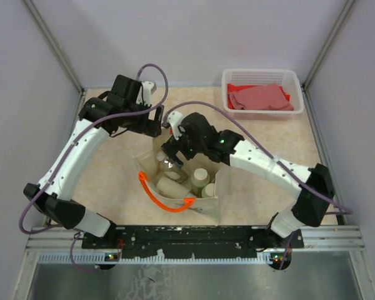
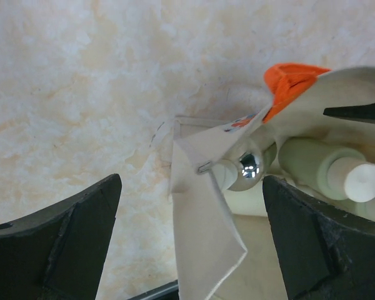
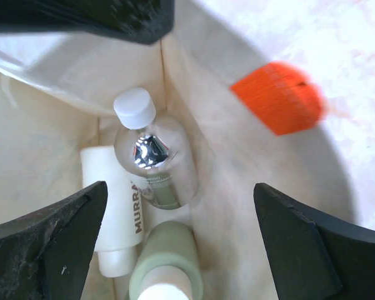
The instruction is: Place the personal care products into the canvas bag
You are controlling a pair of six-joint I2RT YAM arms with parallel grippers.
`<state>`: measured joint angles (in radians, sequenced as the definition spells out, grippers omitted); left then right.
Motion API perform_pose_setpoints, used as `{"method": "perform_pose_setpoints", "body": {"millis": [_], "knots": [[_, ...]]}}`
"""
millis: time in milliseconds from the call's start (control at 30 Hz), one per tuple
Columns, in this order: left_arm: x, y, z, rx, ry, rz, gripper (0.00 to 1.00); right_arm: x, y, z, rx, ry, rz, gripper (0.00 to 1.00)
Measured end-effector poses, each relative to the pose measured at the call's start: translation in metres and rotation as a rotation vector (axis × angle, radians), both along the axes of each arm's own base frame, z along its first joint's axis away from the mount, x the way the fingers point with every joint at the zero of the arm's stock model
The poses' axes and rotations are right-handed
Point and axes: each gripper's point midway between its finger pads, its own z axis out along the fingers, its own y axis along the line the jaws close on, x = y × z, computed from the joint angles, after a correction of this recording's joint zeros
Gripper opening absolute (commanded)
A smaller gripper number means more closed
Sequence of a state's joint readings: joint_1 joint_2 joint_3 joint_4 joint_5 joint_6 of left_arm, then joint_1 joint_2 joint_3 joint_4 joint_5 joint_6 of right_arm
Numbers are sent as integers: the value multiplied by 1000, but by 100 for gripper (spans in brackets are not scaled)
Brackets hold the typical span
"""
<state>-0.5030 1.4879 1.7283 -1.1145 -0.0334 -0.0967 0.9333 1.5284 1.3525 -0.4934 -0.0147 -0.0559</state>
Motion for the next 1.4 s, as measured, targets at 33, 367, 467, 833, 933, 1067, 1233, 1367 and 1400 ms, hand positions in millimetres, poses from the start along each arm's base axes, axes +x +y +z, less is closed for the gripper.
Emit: {"method": "perform_pose_setpoints", "body": {"millis": [33, 367, 467, 833, 933, 1067, 1233, 1367, 1400], "knots": [[2, -3, 7, -18, -18, -4, 100, 1, -2, 15, 19, -21, -10, 99], [14, -16, 49, -116, -112, -16, 100, 7, -45, 117, 160, -152, -136, 99], [20, -15, 59, -136, -136, 16, 100, 27, -72, 133, 182, -158, -238, 99], [81, 28, 77, -229, -186, 244, 100, 133, -199, 137, 197, -129, -713, 99], [96, 35, 66, -232, -166, 278, 100, 155, -240, 113, 178, -85, -839, 99], [109, 45, 50, -198, -151, 338, 100, 160, -284, 69, 119, -17, -966, 99], [111, 67, 26, -100, -136, 440, 100, 143, -300, 5, 19, 96, -1012, 99], [109, 76, 6, -41, -108, 471, 100, 132, -305, -22, -29, 147, -1022, 99], [108, 77, 1, -30, -100, 469, 100, 131, -305, -24, -33, 149, -1025, 99]]}}
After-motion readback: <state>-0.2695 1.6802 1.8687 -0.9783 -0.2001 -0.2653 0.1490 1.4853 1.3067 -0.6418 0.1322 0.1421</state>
